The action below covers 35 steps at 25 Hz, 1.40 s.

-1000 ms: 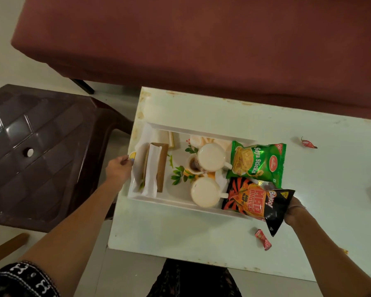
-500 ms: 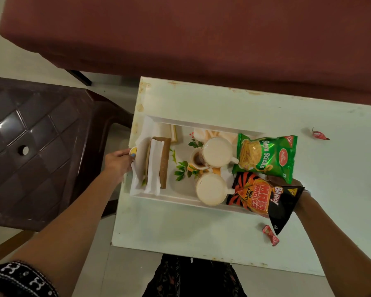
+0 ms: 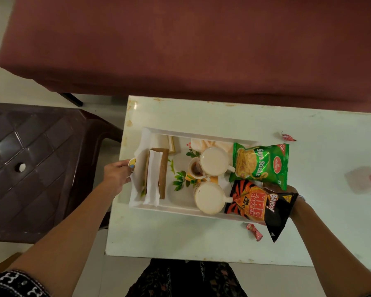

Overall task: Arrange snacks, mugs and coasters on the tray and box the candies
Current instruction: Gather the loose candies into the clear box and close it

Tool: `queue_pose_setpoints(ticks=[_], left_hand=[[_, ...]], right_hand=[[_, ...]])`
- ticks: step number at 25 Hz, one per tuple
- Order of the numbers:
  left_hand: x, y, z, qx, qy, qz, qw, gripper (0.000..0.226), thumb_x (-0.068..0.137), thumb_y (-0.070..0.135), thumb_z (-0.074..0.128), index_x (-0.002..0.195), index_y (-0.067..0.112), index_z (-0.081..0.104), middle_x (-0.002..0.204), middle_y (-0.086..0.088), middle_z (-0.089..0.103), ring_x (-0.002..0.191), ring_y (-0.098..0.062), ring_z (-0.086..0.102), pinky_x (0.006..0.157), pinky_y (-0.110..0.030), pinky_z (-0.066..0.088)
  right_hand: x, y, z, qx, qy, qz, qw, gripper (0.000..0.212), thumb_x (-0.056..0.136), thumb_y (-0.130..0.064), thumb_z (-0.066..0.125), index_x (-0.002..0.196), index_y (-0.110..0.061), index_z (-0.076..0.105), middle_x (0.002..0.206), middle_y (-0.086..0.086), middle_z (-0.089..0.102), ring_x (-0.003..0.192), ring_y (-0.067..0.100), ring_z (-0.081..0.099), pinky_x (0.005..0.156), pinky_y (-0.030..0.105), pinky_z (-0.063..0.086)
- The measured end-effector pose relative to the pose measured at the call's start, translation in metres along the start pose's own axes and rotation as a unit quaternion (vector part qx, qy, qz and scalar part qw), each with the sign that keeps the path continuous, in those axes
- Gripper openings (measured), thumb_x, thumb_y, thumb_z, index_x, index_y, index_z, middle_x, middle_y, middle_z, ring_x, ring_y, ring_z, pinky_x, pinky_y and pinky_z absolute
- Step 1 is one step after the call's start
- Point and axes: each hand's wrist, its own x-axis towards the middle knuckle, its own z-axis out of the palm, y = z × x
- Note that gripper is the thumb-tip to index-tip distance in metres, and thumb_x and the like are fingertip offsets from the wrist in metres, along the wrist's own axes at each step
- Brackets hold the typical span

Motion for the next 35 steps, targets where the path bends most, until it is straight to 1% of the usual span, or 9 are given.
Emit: queue_pose_setpoints(ticks=[6,9,13,18,23,25,29,33,35], left_hand=[[-0.041,-0.005,0.036,0.006,-0.022,0.013,1.0,0.029,0.078,-0.015,0.058,0.105,-0.003,0.062,0.104,-0.02,0.062,0.09,-0.033,0.06,0.08,-0.044,0.052],[-0.065,-0.014,0.061,0.001,-0.035,0.015,0.999,0.024,0.077,-0.018,0.056,0.092,0.0,0.062,0.093,-0.017,0.062,0.078,-0.032,0.06,0.068,-0.04,0.052],[-0.095,-0.023,0.101,-0.001,-0.047,0.024,0.999,0.02,0.077,-0.016,0.057,0.079,0.004,0.061,0.072,-0.011,0.063,0.062,-0.022,0.06,0.048,-0.029,0.054],[-0.12,-0.039,0.144,-0.011,-0.05,0.018,0.999,0.025,0.079,-0.016,0.052,0.074,0.007,0.06,0.052,-0.007,0.066,0.045,-0.018,0.064,0.054,-0.032,0.054],[-0.122,-0.052,0.171,-0.005,-0.056,0.019,0.998,0.024,0.081,-0.015,0.047,0.077,0.005,0.059,0.042,0.001,0.065,0.038,-0.011,0.062,0.051,-0.03,0.055],[-0.121,-0.056,0.179,-0.009,-0.056,0.016,0.998,0.02,0.082,-0.014,0.046,0.083,0.002,0.059,0.046,-0.002,0.066,0.042,-0.014,0.063,0.052,-0.027,0.056],[-0.116,-0.064,0.193,-0.013,-0.028,0.013,0.999,0.032,0.083,-0.014,0.049,0.113,-0.006,0.057,0.082,-0.016,0.061,0.066,-0.024,0.057,0.083,-0.041,0.05],[-0.116,-0.067,0.195,-0.012,-0.03,0.016,0.999,0.034,0.084,-0.012,0.045,0.117,-0.008,0.055,0.078,-0.013,0.057,0.068,-0.024,0.055,0.088,-0.042,0.047],[-0.114,-0.067,0.196,-0.013,-0.023,0.018,0.999,0.031,0.084,-0.013,0.046,0.112,-0.008,0.057,0.077,-0.013,0.057,0.067,-0.024,0.055,0.088,-0.043,0.048]], right_hand=[[-0.019,-0.017,-0.056,-0.025,-0.026,0.0,0.999,0.082,0.002,-0.032,0.093,0.076,-0.005,0.068,0.063,0.01,0.072,0.052,0.024,0.069,0.049,0.032,0.056],[-0.018,-0.028,-0.095,-0.056,-0.025,-0.003,0.998,0.09,0.013,-0.034,0.094,0.093,-0.003,0.066,0.087,0.018,0.072,0.072,0.034,0.07,0.068,0.042,0.057],[-0.021,-0.049,-0.145,-0.07,-0.008,-0.006,0.997,0.072,0.048,-0.02,0.088,0.11,0.003,0.061,0.114,0.027,0.063,0.091,0.04,0.064,0.084,0.05,0.052],[-0.006,-0.064,-0.197,-0.061,-0.014,-0.031,0.998,0.101,0.025,-0.029,0.094,0.114,0.005,0.06,0.117,0.028,0.061,0.097,0.043,0.062,0.085,0.053,0.052],[0.019,-0.063,-0.222,-0.064,-0.024,-0.035,0.997,0.093,0.033,-0.027,0.093,0.114,0.005,0.059,0.12,0.027,0.061,0.103,0.045,0.061,0.092,0.058,0.047],[0.03,-0.061,-0.226,-0.054,-0.023,-0.041,0.997,0.096,0.027,-0.029,0.094,0.111,0.004,0.06,0.112,0.024,0.063,0.097,0.04,0.062,0.093,0.055,0.047],[0.044,-0.063,-0.222,-0.057,-0.031,-0.047,0.997,0.076,0.038,-0.025,0.09,0.104,0.0,0.062,0.109,0.019,0.064,0.096,0.037,0.062,0.084,0.047,0.052],[0.053,-0.056,-0.223,-0.053,-0.036,-0.051,0.997,0.109,0.021,-0.031,0.095,0.118,0.003,0.058,0.117,0.022,0.061,0.103,0.042,0.061,0.089,0.052,0.05],[0.055,-0.052,-0.225,-0.051,-0.045,-0.055,0.996,0.108,0.021,-0.031,0.095,0.117,0.004,0.059,0.119,0.024,0.061,0.105,0.043,0.06,0.092,0.055,0.048]])
